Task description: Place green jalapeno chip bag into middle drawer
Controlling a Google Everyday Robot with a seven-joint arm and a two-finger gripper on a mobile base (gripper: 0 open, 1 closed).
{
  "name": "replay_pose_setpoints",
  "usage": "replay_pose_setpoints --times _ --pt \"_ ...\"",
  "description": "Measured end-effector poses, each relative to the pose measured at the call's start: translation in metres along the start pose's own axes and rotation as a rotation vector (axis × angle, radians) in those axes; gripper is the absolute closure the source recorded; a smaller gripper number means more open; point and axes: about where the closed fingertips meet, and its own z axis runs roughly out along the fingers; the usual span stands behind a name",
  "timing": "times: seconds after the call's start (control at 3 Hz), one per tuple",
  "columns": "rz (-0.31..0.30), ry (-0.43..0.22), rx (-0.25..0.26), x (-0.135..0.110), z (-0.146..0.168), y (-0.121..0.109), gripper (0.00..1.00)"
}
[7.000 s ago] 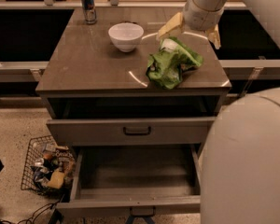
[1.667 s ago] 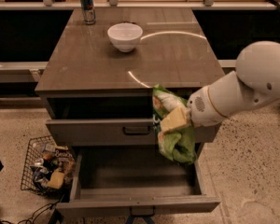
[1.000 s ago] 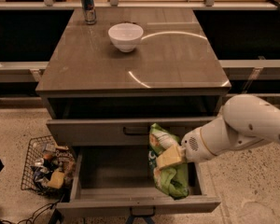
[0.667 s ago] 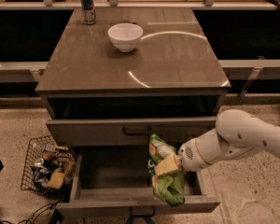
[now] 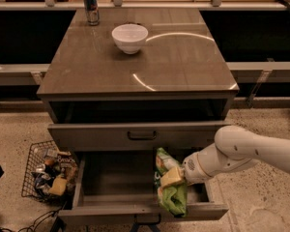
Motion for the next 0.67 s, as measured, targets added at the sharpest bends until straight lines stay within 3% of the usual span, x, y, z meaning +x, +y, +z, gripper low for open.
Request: replay_pose_setpoints --times 0.33,0.67 --pt "0.0 0.0 0.0 0.0 0.0 0.0 1.0" --pt "0.015 -0.024 -0.034 -0.0081 0.0081 0.0066 1.0"
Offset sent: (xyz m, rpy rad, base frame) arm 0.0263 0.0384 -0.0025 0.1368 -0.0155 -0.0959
